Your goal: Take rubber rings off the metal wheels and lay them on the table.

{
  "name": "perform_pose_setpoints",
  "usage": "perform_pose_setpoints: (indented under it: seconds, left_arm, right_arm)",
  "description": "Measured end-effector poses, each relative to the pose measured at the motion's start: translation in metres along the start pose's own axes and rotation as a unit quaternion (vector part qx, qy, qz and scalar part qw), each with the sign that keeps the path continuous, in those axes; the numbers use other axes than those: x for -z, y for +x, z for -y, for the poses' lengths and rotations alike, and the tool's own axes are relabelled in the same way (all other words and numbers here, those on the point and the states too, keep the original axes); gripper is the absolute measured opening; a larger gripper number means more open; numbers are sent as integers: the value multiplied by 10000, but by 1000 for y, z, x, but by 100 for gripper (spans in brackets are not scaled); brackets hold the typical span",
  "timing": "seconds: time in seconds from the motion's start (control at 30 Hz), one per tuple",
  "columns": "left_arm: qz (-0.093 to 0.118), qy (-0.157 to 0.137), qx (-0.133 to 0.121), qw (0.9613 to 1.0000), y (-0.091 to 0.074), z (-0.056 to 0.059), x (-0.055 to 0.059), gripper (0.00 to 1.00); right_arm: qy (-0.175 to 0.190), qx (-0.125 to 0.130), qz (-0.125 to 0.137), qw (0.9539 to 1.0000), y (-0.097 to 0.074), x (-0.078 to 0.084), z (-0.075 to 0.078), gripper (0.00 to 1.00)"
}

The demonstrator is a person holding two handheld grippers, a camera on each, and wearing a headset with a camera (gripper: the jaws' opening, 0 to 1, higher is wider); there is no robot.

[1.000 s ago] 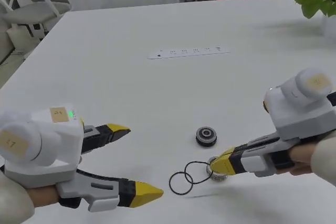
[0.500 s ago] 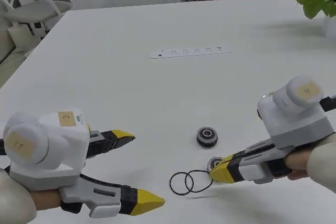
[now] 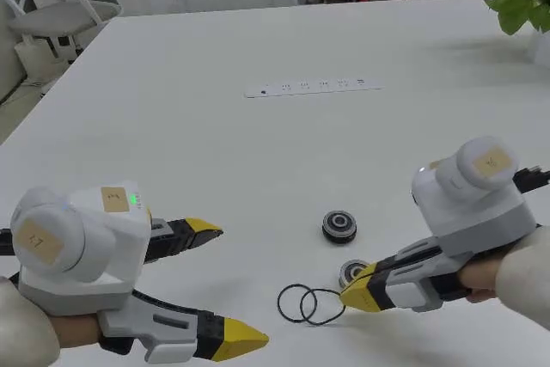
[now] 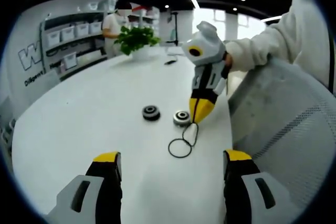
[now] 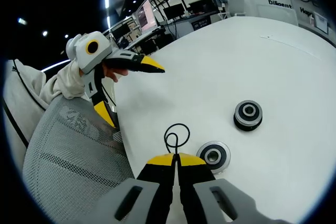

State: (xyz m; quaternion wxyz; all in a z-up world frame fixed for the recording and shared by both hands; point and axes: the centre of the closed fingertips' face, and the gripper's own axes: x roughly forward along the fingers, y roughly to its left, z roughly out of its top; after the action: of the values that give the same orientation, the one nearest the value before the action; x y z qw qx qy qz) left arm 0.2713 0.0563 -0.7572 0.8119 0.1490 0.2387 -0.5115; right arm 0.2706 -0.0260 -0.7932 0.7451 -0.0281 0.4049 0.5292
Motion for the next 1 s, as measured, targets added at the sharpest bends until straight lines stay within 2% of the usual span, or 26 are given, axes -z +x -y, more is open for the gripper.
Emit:
perform_pose_setpoints:
  seconds: [0.7,1.0]
  left_arm:
    - [-43,24,10,10000,0,-1,2,80]
    - [-65,19,25,10000,0,1,3,80]
  right_arm:
    - [-219,-68,-70,9997,7,-3,-9,0]
    - [-330,14,-117,9994,11,0,-6,0]
